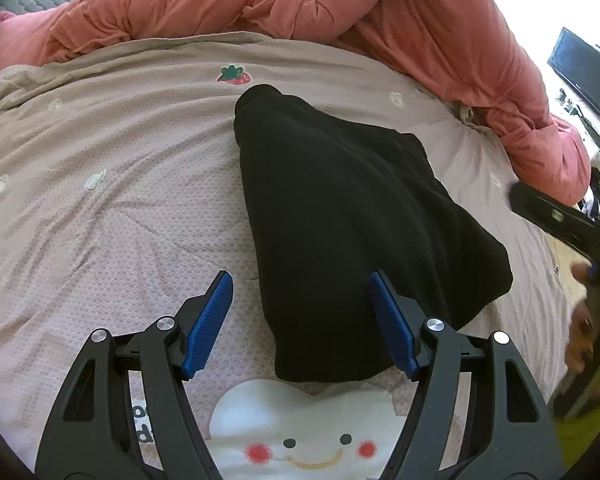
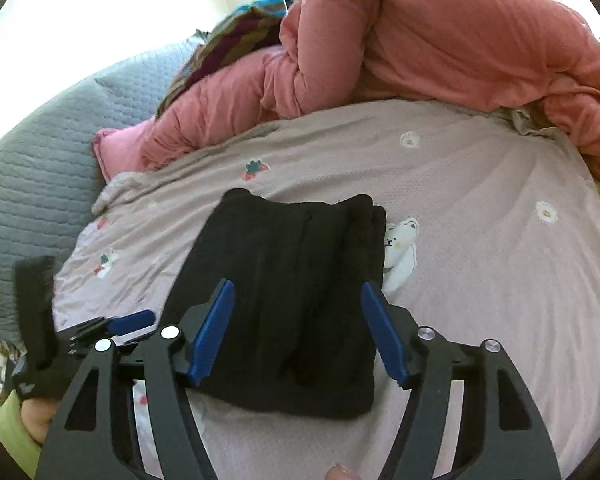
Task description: Fold small clothes
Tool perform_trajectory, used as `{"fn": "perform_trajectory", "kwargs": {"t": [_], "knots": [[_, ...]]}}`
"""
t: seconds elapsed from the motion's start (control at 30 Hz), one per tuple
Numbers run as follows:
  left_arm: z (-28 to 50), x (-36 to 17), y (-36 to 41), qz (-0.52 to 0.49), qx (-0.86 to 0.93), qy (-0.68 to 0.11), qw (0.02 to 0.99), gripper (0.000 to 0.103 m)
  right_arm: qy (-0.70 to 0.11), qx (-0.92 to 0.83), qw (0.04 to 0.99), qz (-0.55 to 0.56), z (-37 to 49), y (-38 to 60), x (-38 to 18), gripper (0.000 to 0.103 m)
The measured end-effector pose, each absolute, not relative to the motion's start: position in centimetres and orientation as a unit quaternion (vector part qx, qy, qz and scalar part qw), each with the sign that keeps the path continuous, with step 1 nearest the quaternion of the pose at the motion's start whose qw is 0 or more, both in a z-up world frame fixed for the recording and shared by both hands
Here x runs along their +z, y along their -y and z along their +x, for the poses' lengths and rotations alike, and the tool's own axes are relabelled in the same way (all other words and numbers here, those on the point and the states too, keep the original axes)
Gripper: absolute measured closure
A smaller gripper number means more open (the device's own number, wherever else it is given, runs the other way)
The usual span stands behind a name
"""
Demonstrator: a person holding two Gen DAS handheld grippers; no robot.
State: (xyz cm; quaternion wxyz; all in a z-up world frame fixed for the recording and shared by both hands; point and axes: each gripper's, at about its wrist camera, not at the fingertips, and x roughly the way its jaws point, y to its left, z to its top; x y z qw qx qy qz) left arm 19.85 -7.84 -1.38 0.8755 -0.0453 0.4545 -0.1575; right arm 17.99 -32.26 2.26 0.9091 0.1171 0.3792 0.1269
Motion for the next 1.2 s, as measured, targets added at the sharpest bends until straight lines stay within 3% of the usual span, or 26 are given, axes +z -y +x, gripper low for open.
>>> {"fn": "perform_trajectory", "kwargs": {"t": [0.33, 0.4, 0.63, 0.7, 0.93, 0.97, 1.0, 1.07, 1.2], "knots": [[19.8, -1.4, 7.8, -0.039, -0.160, -0.451, 0.877, 0.040, -0.441, 0.095, 0.886, 0.109, 24.6, 32.3, -1.0, 0.037], [19.8, -1.4, 7.8, -0.035, -0.161, -0.451, 0.877, 0.040, -0.444, 0.093, 0.883, 0.118, 25.3, 32.6, -1.4, 0.030], [19.8, -1.6, 7.5, -0.041, -0.165, -0.452, 0.876, 0.039, -0.446, 0.101, 0.879, 0.136, 27.0, 33.0, -1.2, 0.031], [19.8, -1.6, 7.4, -0.043, -0.166, -0.453, 0.875, 0.039, -0.449, 0.105, 0.878, 0.131, 27.3, 32.9, -1.1, 0.044], [19.9, -1.6, 7.5, -0.041, -0.167, -0.453, 0.875, 0.039, -0.470, 0.100, 0.868, 0.122, 28.4, 32.2, -2.6, 0.044], [19.8, -1.5, 7.5, -0.039, -0.166, -0.453, 0.875, 0.039, -0.472, 0.107, 0.866, 0.127, 28.5, 32.0, -3.0, 0.051], [19.8, -1.6, 7.5, -0.040, -0.166, -0.453, 0.875, 0.039, -0.473, 0.113, 0.865, 0.127, 28.5, 31.8, -3.1, 0.070], [19.8, -1.5, 7.5, -0.039, -0.166, -0.453, 0.875, 0.039, -0.461, 0.110, 0.875, 0.103, 28.1, 31.2, -2.6, 0.083], [19.5, -1.4, 7.7, -0.035, -0.167, -0.450, 0.877, 0.039, -0.429, 0.111, 0.894, 0.063, 26.7, 30.6, -0.4, 0.088]]}}
